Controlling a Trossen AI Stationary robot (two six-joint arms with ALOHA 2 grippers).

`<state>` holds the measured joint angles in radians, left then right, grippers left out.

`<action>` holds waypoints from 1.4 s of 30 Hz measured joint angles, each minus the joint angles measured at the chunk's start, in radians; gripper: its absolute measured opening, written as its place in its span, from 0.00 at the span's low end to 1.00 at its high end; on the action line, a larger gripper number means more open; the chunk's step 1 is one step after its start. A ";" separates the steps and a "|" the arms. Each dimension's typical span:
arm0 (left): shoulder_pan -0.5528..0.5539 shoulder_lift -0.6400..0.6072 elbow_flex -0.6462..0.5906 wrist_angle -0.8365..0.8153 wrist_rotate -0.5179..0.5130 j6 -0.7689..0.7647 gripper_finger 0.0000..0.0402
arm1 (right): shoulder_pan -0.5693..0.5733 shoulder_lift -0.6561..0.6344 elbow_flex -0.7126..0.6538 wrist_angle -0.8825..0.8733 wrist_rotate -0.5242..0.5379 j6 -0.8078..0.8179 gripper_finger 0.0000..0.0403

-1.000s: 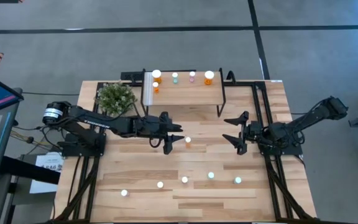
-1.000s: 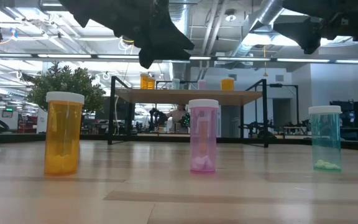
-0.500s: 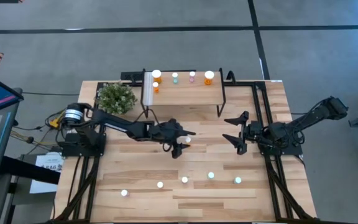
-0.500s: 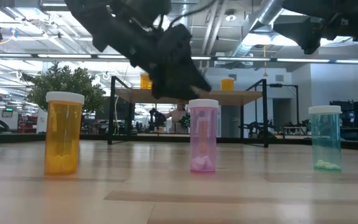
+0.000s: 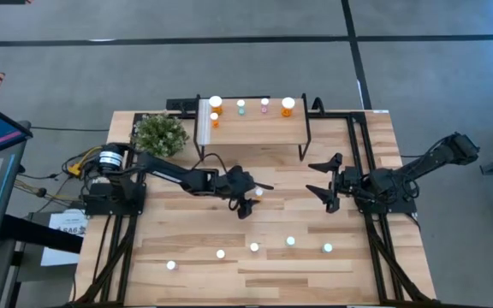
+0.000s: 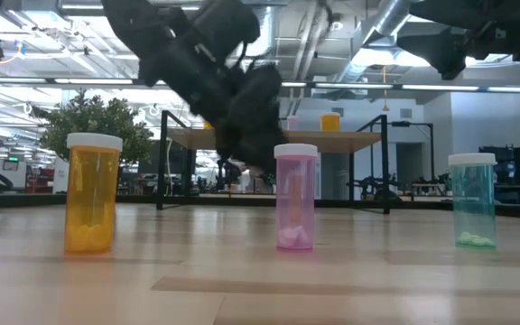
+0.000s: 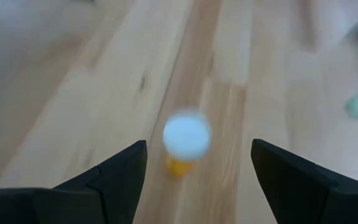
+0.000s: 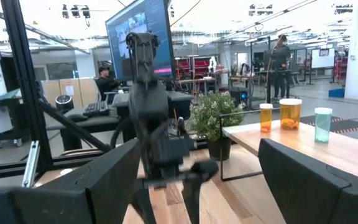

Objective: Pick and place medicine bottles onto shelf by color
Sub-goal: Put the small top orange pill bottle on the shelf

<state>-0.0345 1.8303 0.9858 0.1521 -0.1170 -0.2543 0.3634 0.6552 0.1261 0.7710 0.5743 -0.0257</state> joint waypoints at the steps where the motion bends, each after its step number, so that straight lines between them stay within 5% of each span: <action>1: 0.000 0.006 -0.004 -0.021 -0.001 -0.002 0.68 | 0.001 -0.001 0.000 0.000 0.000 0.000 0.87; 16: 0.001 0.069 -0.002 0.093 -0.032 -0.034 0.67 | 0.001 0.001 0.000 0.007 0.000 0.002 0.86; 29: 0.001 0.069 -0.002 0.094 -0.046 -0.045 0.41 | 0.001 0.001 0.000 0.007 0.000 0.000 0.86; 42: 0.002 0.069 -0.002 0.139 -0.007 -0.046 0.28 | 0.001 0.001 0.000 0.007 0.000 0.000 0.87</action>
<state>-0.0326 1.8994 0.9840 0.2915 -0.1243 -0.3004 0.3645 0.6563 0.1265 0.7784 0.5745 -0.0257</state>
